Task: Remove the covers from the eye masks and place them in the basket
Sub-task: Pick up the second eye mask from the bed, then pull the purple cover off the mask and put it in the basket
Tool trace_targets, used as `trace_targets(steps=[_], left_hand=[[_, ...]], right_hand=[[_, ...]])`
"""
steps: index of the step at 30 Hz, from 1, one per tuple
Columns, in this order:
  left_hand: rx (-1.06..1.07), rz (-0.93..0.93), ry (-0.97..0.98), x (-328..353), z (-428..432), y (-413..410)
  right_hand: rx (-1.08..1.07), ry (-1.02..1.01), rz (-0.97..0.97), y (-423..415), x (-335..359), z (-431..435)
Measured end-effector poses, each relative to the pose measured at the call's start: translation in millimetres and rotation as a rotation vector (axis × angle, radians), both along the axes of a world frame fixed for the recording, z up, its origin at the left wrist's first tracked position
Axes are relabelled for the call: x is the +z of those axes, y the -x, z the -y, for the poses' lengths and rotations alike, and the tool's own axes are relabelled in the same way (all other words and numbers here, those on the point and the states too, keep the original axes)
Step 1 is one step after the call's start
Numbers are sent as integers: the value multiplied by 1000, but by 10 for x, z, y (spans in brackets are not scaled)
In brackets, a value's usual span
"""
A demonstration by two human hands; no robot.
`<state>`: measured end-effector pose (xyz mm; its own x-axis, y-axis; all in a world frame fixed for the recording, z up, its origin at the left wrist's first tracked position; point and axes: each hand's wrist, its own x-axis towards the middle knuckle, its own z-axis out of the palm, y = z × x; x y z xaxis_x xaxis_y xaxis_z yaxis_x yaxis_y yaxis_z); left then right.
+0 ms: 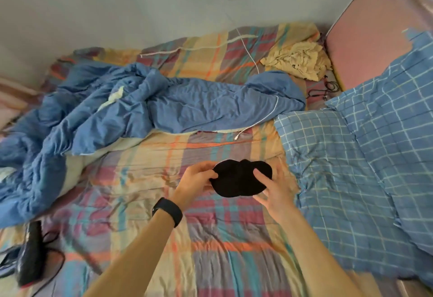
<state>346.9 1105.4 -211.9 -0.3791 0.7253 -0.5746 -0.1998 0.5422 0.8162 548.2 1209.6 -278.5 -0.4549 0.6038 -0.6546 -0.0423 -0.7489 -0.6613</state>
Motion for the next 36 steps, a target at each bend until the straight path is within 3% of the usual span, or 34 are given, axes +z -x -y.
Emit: trace_targets(steps=[3,9,11,13,15,17,19,21,23,26,32,36], left_hand=[[2,-61,-42,357,639,144],[-14,-497,-13,706,1914,473],[-28,-615,-14,797,2275,507],[-81,-636,-68,900,2615,490],[-161,-580,-137,966,2924,483],[-169,-383,-163,1006,3217,483],[1,-320,-167,969,3466,532],[183,-466,-102,912,3676,630],[216,-322,-62,913,3861,704],[259,2,-73,940,4122,788],[801,92,-199,977,4738,990],[984,99,-267,1127,5127,1086]], right_hand=[[51,-32,-52,153,294,557],[107,28,-203,524,772,1702],[148,70,-167,708,925,2053],[239,-32,-27,925,1039,2400],[273,-139,80,1127,1091,2713],[309,-203,65,1303,1173,2996],[324,-269,28,1435,1216,3207],[391,-296,-46,1539,1320,3415],[463,-312,-100,1611,1337,3581],[421,-252,-150,1716,1363,3710],[256,87,-313,1814,1529,3704],[392,-37,-215,1960,1506,3913]])
